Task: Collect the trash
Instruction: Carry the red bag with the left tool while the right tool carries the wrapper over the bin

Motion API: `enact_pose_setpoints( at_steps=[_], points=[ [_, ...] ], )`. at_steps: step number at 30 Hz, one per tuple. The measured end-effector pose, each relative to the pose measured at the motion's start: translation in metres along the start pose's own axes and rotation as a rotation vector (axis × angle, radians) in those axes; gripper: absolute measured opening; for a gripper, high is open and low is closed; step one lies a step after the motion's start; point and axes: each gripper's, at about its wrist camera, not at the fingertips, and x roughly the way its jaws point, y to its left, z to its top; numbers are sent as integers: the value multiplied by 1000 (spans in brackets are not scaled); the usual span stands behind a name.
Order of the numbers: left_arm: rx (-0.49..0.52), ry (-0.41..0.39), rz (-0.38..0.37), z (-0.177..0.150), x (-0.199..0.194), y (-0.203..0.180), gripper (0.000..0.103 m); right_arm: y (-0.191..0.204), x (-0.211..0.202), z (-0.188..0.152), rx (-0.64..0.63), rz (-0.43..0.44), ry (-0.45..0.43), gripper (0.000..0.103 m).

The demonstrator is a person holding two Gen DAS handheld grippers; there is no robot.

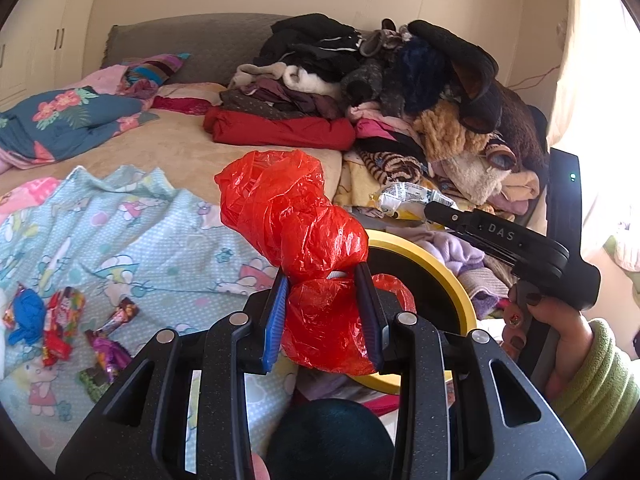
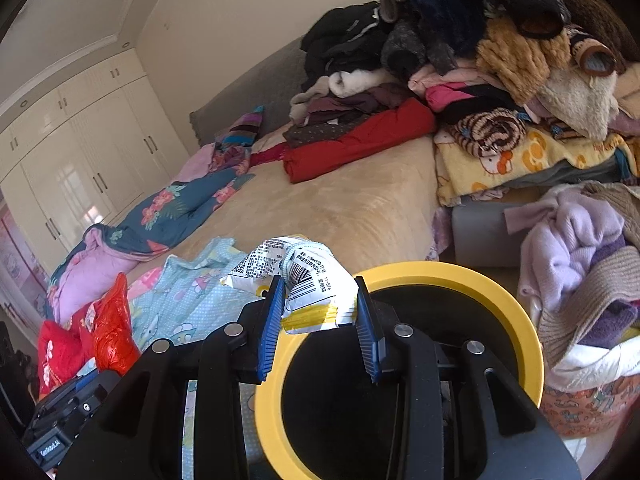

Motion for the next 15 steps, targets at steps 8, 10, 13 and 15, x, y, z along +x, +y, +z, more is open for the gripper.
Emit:
enact_pose_setpoints(
  at_steps=[8,10,13,15],
  points=[
    [34,23,-21,-2,17,-15,26,-20,4,0,39,-47,11,33],
    [37,30,-26,-3,21,-18,26,-24,6,-1,44,-60,19,33],
    [46,39,-33,-3,28,-23,26,-30,8,-3,56,-75,29,33],
    [52,46,-39,-4,33,-26,26,-35,10,-3,66,-87,34,33]
  ],
)
